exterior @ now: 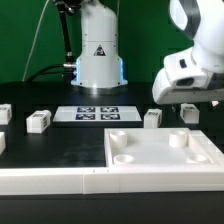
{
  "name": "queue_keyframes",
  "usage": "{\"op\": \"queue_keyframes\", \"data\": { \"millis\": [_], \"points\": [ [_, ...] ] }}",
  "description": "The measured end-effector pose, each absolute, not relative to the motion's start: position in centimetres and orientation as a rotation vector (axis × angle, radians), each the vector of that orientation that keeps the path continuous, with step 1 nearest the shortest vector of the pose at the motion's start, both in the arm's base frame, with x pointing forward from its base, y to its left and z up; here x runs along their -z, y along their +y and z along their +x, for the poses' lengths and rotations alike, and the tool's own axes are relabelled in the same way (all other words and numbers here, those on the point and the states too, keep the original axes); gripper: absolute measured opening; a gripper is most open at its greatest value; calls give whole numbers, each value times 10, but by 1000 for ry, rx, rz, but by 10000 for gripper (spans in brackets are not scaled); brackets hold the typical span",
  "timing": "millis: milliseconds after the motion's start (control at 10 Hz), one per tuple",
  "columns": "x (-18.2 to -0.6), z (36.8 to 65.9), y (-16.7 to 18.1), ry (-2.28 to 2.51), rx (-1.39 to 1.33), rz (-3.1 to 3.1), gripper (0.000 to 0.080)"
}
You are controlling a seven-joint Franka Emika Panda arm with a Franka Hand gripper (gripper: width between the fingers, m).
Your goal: Assemble one leg
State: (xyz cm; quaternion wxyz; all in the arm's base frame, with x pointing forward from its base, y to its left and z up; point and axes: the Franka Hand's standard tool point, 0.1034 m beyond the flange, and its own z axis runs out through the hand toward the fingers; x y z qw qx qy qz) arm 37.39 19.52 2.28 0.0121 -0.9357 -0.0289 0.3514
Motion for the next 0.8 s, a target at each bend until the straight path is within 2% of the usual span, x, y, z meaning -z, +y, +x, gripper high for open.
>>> {"op": "queue_keyframes", "data": {
  "millis": [200, 800],
  "points": [
    [-10, 365, 191, -86, -1366, -2819, 648],
    [-2, 354, 190, -51, -1391, -2817, 648]
  ]
}}
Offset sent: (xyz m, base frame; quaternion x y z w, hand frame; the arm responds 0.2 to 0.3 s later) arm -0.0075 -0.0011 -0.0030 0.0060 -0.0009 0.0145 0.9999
